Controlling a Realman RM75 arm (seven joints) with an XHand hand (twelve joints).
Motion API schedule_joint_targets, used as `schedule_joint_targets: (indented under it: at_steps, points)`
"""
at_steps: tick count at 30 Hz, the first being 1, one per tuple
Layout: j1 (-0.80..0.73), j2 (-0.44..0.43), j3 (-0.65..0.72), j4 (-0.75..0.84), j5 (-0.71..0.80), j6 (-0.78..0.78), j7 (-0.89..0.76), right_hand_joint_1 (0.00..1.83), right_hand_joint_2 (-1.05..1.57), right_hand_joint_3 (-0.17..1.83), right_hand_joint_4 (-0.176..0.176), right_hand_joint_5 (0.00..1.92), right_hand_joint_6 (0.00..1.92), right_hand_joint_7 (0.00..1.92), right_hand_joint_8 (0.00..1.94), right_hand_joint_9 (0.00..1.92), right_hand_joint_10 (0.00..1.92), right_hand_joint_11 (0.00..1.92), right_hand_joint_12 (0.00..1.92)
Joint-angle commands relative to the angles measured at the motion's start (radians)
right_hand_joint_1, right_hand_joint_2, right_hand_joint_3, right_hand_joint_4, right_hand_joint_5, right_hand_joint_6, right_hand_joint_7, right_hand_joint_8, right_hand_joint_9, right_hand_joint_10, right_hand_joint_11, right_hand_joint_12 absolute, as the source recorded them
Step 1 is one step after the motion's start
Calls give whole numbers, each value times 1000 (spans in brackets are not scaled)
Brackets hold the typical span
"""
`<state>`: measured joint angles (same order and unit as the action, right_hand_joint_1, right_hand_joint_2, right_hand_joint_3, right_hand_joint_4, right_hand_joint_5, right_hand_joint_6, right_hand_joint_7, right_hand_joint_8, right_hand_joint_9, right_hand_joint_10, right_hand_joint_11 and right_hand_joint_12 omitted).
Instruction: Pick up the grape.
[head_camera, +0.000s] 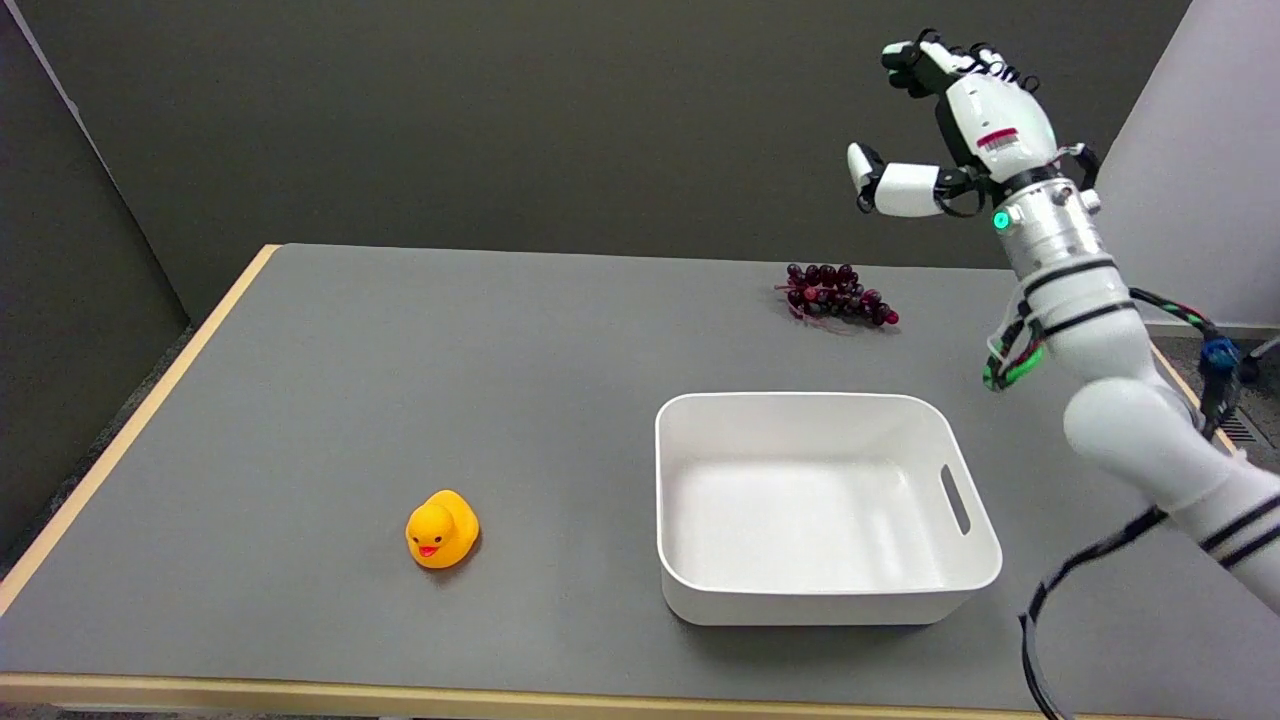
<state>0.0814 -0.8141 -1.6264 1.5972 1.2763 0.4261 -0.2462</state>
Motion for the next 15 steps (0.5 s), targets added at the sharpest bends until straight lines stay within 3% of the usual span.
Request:
schedule_joint_targets:
  at_steps: [1, 7, 15]
  points:
    - [391, 31, -275, -385, 397, -276, -390, 694, 634, 914, -71, 277, 528, 413, 534, 284, 954, 53, 1270]
    - [450, 27, -376, -458, 397, -305, -384, 685, 629, 914, -69, 280, 536, 413, 538, 285, 954, 49, 1267]
    - [408, 42, -357, -448, 386, -354, -391, 672, 619, 908, -70, 290, 553, 433, 560, 303, 987, 70, 1297]
